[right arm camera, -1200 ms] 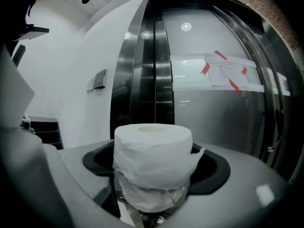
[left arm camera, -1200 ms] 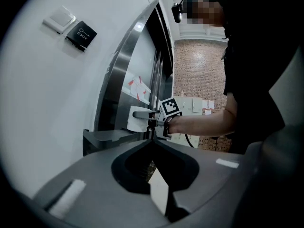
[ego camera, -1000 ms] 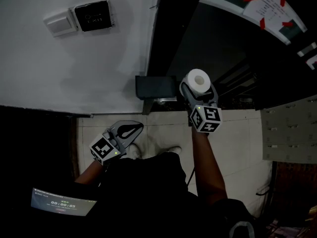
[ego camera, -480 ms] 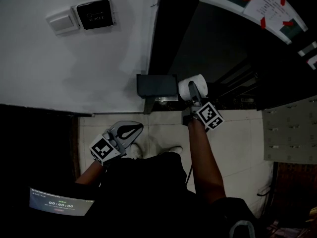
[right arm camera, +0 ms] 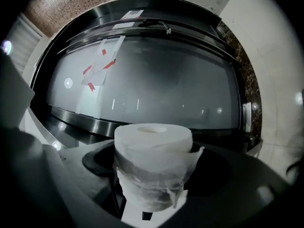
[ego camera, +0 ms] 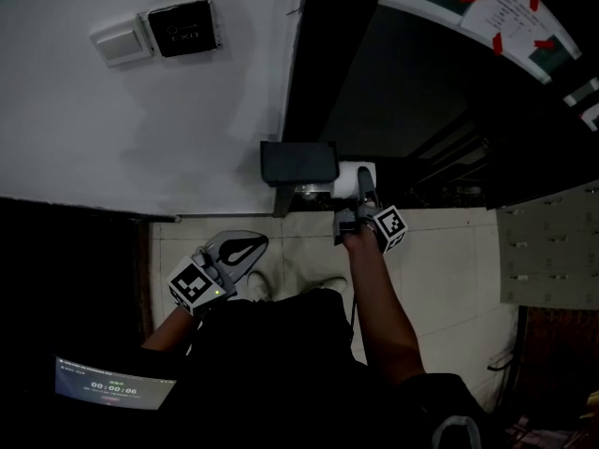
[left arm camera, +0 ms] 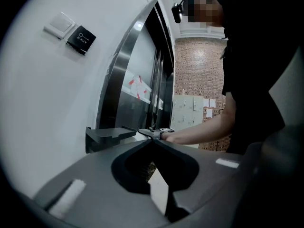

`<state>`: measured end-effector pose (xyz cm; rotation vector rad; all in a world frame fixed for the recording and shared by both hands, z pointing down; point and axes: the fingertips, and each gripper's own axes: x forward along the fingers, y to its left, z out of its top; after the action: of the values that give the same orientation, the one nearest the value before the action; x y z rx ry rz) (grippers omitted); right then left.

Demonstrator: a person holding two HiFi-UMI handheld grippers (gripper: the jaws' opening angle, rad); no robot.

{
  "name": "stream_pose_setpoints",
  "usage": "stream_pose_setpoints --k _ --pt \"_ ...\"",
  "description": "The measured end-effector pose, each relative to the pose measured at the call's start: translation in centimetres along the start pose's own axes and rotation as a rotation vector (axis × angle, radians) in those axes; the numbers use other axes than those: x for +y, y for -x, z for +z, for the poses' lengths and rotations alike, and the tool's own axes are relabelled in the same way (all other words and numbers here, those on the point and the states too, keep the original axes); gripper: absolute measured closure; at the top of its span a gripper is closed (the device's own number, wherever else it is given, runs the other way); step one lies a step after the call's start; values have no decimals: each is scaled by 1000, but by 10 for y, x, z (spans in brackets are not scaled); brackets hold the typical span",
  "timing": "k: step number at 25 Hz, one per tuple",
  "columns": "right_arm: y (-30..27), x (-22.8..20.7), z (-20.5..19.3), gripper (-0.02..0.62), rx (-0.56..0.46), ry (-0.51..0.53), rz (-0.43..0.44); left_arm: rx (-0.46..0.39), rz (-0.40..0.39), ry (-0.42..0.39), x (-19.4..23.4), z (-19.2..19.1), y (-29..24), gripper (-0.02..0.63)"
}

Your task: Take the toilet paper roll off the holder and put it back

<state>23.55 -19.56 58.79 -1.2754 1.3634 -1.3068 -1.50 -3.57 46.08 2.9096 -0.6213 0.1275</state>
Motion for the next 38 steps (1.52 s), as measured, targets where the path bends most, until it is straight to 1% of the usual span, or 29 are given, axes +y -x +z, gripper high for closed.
stream_pose_setpoints --k 5,8,12,14,16,20,24,28,32,38 --pt "-3 2 -17 156 29 -26 8 -16 -9 -33 3 -5 1 603" --pt "-4 0 -29 156 50 -46 9 -14 -10 -21 1 -1 1 603" --pt "-8 1 -54 156 80 -66 5 -20 -3 -20 4 -7 4 603" --pt "-9 -1 -62 156 67 -109 4 -20 0 -25 6 -8 6 603" --pt "-10 -5 -61 156 42 -136 19 -11 4 -10 4 -6 7 603" --pt "-9 -9 -66 156 49 -132 -1 -18 8 -30 6 -9 12 603" --pt "-10 -10 -78 156 76 -112 4 -9 16 1 5 -3 15 603" --pt "-10 -6 -100 156 107 -98 -8 -10 15 4 4 -2 17 603" --pt "-11 -4 -125 156 124 -102 -6 -14 17 -16 8 -6 18 603" --pt "-14 -1 -151 156 149 -117 -4 -9 23 -4 9 -4 19 603"
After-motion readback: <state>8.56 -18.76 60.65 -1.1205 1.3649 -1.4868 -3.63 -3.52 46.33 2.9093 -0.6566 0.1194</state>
